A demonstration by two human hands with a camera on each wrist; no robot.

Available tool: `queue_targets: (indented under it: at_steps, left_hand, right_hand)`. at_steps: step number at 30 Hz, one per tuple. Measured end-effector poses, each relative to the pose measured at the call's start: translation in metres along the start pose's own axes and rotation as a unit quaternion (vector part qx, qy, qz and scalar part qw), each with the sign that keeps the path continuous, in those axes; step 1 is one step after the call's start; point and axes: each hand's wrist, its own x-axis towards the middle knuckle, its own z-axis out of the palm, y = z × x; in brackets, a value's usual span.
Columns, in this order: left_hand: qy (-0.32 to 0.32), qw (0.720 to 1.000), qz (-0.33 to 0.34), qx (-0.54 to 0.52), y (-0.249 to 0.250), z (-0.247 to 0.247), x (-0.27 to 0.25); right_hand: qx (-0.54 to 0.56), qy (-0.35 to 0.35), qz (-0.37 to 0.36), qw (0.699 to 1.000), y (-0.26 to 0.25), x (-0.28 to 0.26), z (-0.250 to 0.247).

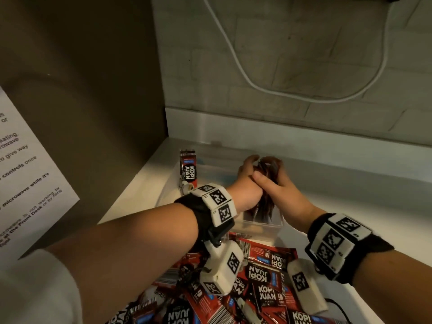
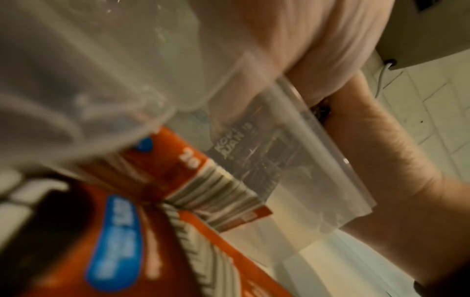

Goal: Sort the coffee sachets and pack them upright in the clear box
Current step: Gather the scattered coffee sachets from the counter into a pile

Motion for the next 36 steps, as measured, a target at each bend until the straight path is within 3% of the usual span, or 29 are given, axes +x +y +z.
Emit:
queue_targets:
  at_steps: [6, 12, 18, 32, 36]
  left_hand:
    - [-0.067, 0.996, 0.010, 0.065, -0.009, -0.022, -0.001]
    - [-0.142, 0.984, -0.023, 0.107, 0.001, -0.034, -0.007]
    - [-0.205, 0.965, -0.010, 0.165, 0.010, -0.036, -0.015]
    - [-0.155, 0.908, 0.022, 0.389, 0.006, -0.032, -0.019]
    - [-0.125, 0.918, 0.022, 0.376, 0.004, -0.032, -0.015]
  right_hand:
    - [-0.074, -0.027, 0.015, 0.997, -0.001, 0.003, 0.007]
    - [0.003, 0.001, 0.060, 0.998, 0.001, 0.001, 0.000]
    - [-0.020, 0.009, 0.062, 0.998, 0.000, -0.002, 0.000]
    - [-0.020, 0.004, 0.049, 0.999, -0.003, -0.009, -0.004]
    - [-0.016, 0.005, 0.044, 0.999, -0.003, -0.009, -0.004]
